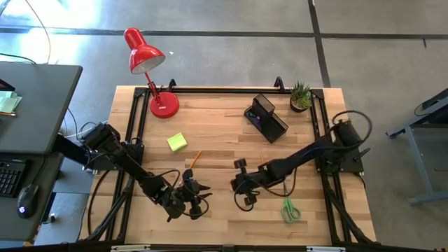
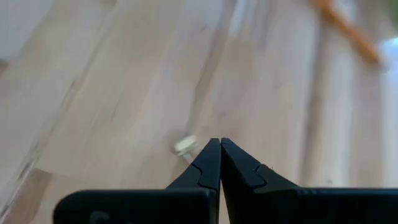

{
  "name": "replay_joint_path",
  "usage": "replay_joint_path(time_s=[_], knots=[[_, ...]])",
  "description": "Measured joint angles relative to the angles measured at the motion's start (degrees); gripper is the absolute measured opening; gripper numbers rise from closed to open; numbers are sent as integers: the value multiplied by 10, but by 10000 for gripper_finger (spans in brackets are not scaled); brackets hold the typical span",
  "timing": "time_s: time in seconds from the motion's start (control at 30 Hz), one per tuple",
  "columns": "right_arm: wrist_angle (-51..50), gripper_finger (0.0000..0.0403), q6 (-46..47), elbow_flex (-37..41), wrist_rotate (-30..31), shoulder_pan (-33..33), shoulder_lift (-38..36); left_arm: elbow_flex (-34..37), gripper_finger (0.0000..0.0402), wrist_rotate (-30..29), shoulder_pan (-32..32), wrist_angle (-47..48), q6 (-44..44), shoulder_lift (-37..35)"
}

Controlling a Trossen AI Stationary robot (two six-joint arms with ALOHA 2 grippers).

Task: Pick and place office supplies into organizer
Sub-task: Put the light green binder clip into the black desk organizer

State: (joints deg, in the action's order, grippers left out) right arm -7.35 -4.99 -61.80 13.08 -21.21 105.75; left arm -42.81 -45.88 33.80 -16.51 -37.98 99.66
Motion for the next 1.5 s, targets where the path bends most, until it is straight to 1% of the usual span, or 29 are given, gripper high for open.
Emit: replay_joint_path(time_s=[0.13,0.23,0.33,0.43,0.57,0.67,0.77,0.83,0.97,1.07,1.1,1.3,1.5], knots=[[12,1,-4,-1,4,0,-39,0,92,4,0,0,0,0],[21,6,6,-2,-38,0,-43,0,92,8,0,0,0,0],[33,20,24,-2,-73,0,-28,0,92,9,0,0,0,0],[37,52,2,-2,-79,0,-3,0,92,11,0,0,0,0],[69,112,-44,-2,-113,3,31,0,92,13,0,0,0,0],[81,153,-59,-2,-116,10,48,0,92,13,0,0,0,0],[81,182,-60,-1,-125,22,52,0,92,13,0,0,0,0],[80,191,-61,-1,-144,32,52,0,92,13,0,0,0,0],[80,187,-71,-1,-212,54,52,0,92,13,0,1,0,0],[86,169,-71,3,-273,66,52,0,92,15,0,1,0,0],[93,161,-71,8,-282,68,52,0,92,15,0,1,0,0],[104,115,-90,31,-240,68,52,0,92,15,0,2,0,0],[137,92,-97,32,-244,68,52,0,92,15,0,2,0,0]])
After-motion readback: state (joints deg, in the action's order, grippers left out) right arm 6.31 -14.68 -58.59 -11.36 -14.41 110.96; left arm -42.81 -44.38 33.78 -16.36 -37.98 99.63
